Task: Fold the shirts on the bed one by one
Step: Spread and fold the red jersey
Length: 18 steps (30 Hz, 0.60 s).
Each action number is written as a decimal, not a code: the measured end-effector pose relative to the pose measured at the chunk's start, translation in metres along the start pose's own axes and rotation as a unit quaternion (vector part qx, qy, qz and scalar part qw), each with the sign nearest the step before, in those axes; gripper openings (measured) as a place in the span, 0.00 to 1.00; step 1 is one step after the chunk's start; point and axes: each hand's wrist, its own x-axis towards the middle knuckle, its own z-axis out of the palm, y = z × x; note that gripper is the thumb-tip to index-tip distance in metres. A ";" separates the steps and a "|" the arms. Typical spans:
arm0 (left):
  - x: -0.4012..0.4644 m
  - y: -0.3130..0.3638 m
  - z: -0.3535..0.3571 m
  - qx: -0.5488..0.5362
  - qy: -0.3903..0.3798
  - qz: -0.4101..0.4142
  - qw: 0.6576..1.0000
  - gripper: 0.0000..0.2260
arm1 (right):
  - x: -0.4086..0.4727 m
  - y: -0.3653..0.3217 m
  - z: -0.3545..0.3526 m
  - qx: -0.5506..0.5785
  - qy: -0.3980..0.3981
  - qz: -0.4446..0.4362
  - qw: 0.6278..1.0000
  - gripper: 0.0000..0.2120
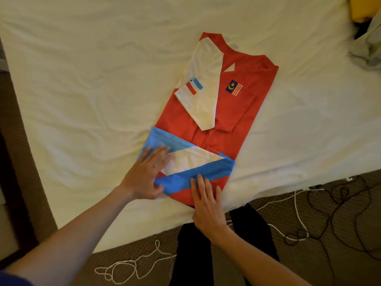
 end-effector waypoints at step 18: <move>0.160 -0.010 -0.181 -0.189 -0.409 -0.178 0.875 0.05 | 0.055 0.113 -0.169 0.516 -0.235 0.029 0.823 0.07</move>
